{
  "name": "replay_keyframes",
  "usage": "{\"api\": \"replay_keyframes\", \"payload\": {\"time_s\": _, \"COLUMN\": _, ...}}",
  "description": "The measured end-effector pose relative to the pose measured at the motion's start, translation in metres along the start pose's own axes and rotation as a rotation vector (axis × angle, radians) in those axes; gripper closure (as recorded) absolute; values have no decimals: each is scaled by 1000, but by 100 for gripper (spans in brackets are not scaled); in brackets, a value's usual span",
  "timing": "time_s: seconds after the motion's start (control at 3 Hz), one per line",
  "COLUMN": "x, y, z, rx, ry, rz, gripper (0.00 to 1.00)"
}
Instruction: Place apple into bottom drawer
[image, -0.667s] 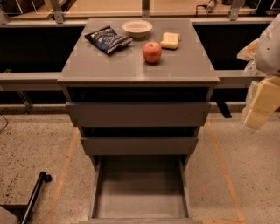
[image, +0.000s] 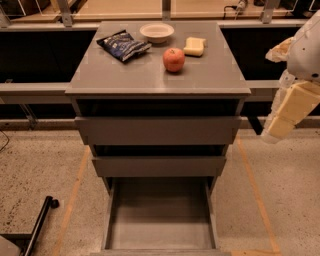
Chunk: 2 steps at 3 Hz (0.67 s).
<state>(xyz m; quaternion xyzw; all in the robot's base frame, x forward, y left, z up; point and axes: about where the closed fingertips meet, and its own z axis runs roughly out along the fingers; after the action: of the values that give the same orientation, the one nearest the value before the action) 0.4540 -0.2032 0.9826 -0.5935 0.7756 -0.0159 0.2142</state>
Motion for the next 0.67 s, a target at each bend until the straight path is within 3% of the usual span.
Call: {"api": "replay_keyframes", "payload": {"time_s": 0.67, "x": -89, "y": -58, "z": 23, "rx": 26, "ry": -243, "rz": -109, "gripper": 0}}
